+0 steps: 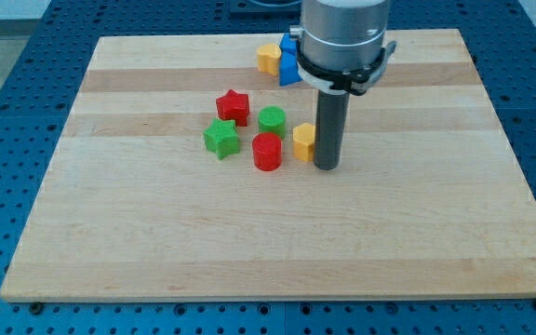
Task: Point at the yellow heart
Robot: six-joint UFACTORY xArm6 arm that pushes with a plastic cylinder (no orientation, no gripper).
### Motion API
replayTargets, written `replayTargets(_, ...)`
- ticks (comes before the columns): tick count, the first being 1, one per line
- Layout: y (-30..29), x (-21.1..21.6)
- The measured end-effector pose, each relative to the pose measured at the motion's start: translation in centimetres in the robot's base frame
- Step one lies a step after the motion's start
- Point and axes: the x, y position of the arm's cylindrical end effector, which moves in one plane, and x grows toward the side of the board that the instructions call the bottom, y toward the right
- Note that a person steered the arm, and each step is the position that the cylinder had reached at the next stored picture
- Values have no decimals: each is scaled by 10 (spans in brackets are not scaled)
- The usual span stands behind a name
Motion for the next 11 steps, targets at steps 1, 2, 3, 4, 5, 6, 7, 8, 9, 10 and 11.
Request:
replayTargets(1,43,0)
replayTargets(2,78,-20)
replayTargets(3,91,-52)
replayTargets(4,90,-76)
replayTargets(5,75,-99)
replayTargets(6,50,-118)
replayTargets(7,11,-130)
replayTargets(8,-24,-138)
replayTargets(9,-57,-140)
replayTargets(10,-88,-141)
replayTargets(11,-99,-160)
